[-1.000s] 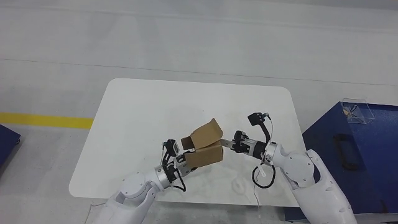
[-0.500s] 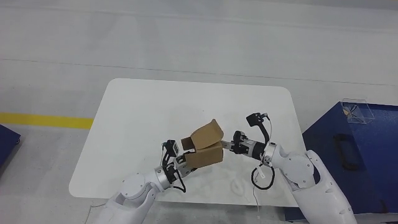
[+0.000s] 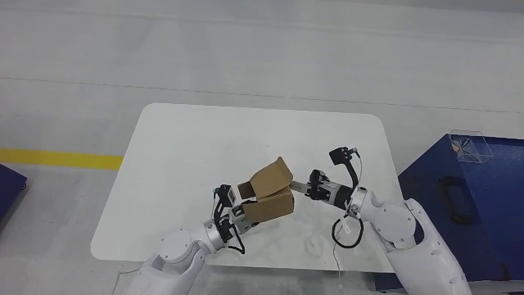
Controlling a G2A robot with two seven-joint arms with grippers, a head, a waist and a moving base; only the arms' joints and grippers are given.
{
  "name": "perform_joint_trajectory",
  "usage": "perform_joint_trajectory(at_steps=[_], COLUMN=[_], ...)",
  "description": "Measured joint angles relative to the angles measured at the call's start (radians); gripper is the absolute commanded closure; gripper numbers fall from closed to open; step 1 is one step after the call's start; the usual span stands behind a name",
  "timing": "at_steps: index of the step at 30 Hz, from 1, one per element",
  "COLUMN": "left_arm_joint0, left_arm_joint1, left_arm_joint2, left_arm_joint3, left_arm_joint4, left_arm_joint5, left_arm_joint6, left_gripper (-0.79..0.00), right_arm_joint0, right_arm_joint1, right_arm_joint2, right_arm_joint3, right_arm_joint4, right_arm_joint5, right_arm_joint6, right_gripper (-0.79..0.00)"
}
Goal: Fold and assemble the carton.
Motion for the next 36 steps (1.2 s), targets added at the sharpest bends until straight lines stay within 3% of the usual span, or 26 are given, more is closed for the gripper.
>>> perform_joint_trajectory(at_steps=[8,25,31,36], left_arm_joint0=[-0.004,-0.012,-0.016,-0.031], left_arm_joint1=[-0.002,-0.009,-0.012,-0.019], left_arm_joint2=[0.005,0.025,0.027,0.044], left_arm_joint3=[0.005,0.018,0.028,0.037], left_arm_joint4=[-0.001,-0.005,-0.025,-0.029], left_arm_joint5=[0.002,-0.007,-0.010,-0.008], left_arm_joint6=[-0.001,0.011,0.007,0.025], left_gripper=[0.000,0.000,0.000,0.000], right_arm_joint0=[0.013,0.021,-0.020,-0.099], right_arm_joint1=[0.001,-0.002,0.011,0.021], right_arm_joint2=[-0.016,-0.036,0.096,0.250], right_arm_joint3=[0.045,0.041,0.054,0.046], right_arm_joint4=[0.005,0.034,0.104,0.096], right_arm_joint5=[0.025,-0.004,-0.065,-0.117], right_arm_joint6=[0.058,0.030,-0.087,-0.281], right_gripper=[-0.785,-0.785,-0.785,-0.785])
